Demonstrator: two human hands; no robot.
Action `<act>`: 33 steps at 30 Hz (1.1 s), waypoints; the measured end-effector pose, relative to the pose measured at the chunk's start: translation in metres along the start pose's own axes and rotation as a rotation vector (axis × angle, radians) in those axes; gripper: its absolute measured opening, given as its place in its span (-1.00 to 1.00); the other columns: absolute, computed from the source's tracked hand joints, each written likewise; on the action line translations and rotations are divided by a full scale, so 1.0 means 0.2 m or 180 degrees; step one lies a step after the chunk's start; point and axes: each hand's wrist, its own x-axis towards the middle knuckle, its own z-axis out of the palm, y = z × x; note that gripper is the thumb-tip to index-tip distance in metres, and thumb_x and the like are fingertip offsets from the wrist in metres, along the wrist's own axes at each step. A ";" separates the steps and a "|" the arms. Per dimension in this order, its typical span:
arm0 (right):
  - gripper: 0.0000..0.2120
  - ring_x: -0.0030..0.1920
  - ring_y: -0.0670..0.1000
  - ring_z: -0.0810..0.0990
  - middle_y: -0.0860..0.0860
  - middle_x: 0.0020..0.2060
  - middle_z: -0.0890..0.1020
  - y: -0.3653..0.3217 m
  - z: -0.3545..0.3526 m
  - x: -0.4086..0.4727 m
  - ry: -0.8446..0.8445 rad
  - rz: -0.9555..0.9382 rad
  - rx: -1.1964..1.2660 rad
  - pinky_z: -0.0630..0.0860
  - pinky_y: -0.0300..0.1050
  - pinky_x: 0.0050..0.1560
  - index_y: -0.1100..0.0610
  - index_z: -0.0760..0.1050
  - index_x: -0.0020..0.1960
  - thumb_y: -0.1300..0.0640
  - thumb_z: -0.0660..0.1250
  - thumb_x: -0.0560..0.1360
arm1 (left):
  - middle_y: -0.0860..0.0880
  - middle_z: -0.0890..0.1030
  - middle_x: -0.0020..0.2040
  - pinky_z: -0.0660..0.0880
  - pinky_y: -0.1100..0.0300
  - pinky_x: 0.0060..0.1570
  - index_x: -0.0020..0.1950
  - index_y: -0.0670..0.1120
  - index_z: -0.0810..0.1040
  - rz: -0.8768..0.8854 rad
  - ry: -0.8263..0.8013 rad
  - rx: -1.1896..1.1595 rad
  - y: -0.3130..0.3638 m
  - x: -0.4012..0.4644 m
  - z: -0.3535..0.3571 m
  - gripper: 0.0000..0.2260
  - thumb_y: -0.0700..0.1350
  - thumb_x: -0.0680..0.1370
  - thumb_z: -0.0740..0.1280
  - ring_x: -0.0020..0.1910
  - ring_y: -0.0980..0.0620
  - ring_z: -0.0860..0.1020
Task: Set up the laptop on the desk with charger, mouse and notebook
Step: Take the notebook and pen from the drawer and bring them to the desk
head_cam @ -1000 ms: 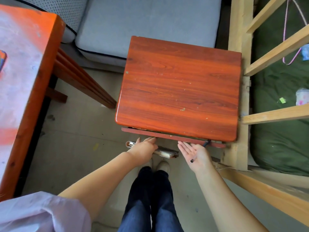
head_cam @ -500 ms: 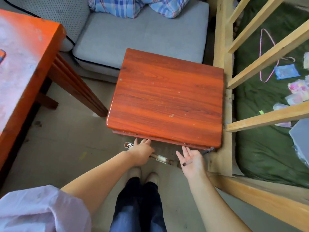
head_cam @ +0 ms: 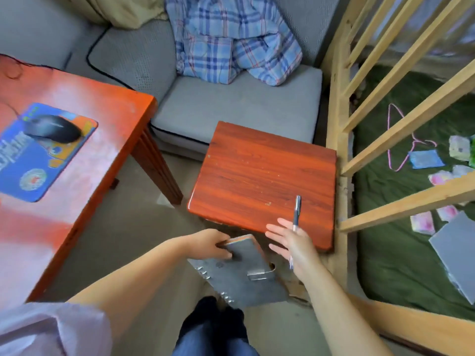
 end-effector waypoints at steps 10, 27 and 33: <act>-0.86 -0.10 -0.35 0.58 -0.21 -0.11 0.64 -0.38 0.84 -0.53 -0.2372 -0.1918 -0.3151 0.45 -0.33 -0.07 -0.11 0.46 0.06 -0.01 0.14 0.58 | -0.03 0.70 -0.04 0.61 0.17 -0.14 0.04 -0.04 0.64 -0.0027 0.2506 -0.3415 -0.35 -1.33 -0.25 -0.69 0.12 0.43 0.34 -0.12 0.03 0.65; -0.65 0.06 -0.25 0.50 -0.16 0.13 0.52 0.99 2.46 -1.53 -0.3499 -0.2005 -0.2519 0.40 -0.56 -0.08 -0.04 0.29 0.36 0.16 0.12 0.60 | -0.05 0.51 0.29 0.41 -0.02 0.32 0.41 0.01 0.23 -0.1250 0.5411 -0.4041 -1.17 -2.73 1.08 -0.59 -0.29 0.60 0.14 0.24 -0.02 0.50; -0.68 0.23 0.12 0.50 0.06 0.18 0.56 1.36 2.63 -1.60 -0.3184 -0.2286 -0.3335 0.38 -0.13 0.11 0.12 0.36 0.33 0.18 0.11 0.59 | -0.17 0.53 0.26 0.42 -0.06 0.30 0.35 -0.12 0.32 -0.2219 0.5416 -0.4307 -1.42 -2.84 1.29 -0.64 -0.27 0.56 0.22 0.22 -0.11 0.52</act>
